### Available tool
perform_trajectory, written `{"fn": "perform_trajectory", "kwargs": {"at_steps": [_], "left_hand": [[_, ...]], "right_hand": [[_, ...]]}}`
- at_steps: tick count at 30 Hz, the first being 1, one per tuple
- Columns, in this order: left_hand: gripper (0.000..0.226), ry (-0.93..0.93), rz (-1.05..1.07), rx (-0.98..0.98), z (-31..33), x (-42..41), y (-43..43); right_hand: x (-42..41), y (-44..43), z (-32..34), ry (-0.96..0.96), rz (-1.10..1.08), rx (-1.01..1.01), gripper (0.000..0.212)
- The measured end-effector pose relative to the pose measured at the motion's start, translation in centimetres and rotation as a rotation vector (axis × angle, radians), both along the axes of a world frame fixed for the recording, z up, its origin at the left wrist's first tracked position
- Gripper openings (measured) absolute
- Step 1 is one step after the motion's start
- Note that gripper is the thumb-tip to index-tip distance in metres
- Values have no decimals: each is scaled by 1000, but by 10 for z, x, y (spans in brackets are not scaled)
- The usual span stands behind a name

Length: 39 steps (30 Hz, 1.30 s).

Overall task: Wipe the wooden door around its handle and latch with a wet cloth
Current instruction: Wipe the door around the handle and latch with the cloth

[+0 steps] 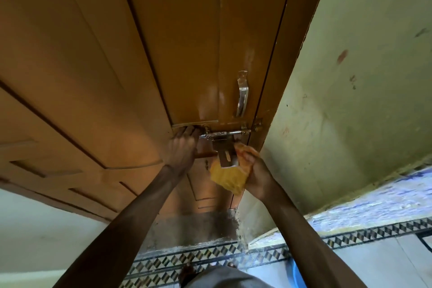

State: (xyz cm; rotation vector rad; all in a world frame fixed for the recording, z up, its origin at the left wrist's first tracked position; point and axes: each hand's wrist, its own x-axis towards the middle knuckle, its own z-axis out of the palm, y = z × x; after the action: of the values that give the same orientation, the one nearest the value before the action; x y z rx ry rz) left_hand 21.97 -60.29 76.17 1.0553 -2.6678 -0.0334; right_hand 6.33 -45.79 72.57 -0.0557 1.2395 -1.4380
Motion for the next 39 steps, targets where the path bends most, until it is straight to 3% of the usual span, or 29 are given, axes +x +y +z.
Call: {"fn": "perform_trajectory", "kwargs": {"at_steps": [3,4,7,11,15,19,22,27,34,39], "left_hand": [[20,28,7,17,2,-3,1],[23,29,12,15,1,-4,0],[40,39,20,26,-6,-5,-2],[23,92,59,37,-7,-7,-4],[47,84,52,70,-9,-7,-5],[52,93,71,38,-11,-7,-5],[50,119,55,22,-12,-7,-3],[54,117,57,-2,-11,-7,-3],[60,42,45,-27,-12,-6,-4],[52,6,31,-115,-12,-6,-4]], "right_hand": [[-3,-22,14,-286,36,-92,63],[-5,-27,17,-326,55,-125,68],[-7,-23,11,-356,61,-153,70],[-5,-4,-5,-416,79,-149,58],[-4,-18,6,-288,93,-126,37],[-10,-49,15,-133,123,-108,7],[-11,-44,10,-188,243,-91,11],[-10,-19,1,-27,360,22,49],[1,-22,5,137,302,128,34],[21,-21,0,337,221,73,18]]}}
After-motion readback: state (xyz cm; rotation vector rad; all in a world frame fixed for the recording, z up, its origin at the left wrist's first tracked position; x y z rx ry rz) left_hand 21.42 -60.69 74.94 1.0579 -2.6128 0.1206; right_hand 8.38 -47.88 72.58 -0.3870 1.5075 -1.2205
